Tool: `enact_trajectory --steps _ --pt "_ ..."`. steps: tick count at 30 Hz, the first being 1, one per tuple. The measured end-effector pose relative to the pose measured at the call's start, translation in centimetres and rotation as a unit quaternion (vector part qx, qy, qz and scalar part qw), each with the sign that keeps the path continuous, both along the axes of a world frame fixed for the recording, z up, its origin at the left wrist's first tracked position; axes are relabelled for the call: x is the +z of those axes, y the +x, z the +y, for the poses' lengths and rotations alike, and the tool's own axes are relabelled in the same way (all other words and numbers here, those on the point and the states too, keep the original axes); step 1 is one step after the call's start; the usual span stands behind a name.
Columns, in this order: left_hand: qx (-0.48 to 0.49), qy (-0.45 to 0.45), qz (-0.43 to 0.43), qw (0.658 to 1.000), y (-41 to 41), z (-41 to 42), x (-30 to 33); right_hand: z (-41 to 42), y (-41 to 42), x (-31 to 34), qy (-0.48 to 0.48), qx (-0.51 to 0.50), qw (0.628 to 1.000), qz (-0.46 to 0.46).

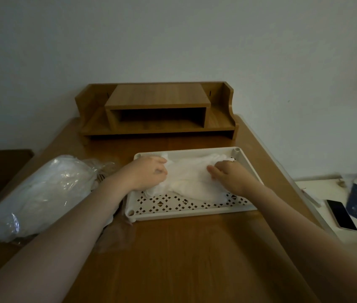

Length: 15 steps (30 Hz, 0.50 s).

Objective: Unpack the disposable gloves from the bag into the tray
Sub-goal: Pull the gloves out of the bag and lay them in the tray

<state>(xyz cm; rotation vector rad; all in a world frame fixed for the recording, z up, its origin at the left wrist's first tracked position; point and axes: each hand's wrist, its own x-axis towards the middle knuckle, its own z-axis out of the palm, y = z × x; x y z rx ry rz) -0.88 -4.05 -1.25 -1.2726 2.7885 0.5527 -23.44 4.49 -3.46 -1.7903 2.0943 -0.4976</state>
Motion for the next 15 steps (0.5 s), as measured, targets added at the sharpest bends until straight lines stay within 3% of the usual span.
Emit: enact_trajectory --steps 3,5,8,15 --pt "-0.006 -0.017 -0.028 0.999 -0.2 0.4 -0.7 -0.2 1.6 -0.7 -0.049 -0.044 0.987 0.144" --pt "-0.005 -0.040 -0.030 0.999 -0.4 0.5 -1.0 -0.6 2.4 -0.9 -0.060 0.007 0.976 0.209" --pt "0.003 -0.074 -0.019 0.997 -0.8 0.4 -1.3 -1.4 3.5 -1.0 -0.045 0.092 0.969 0.225" --pt "0.019 -0.123 0.004 0.992 -0.7 0.0 -2.1 -0.9 3.3 -0.1 -0.095 0.115 0.944 0.294"
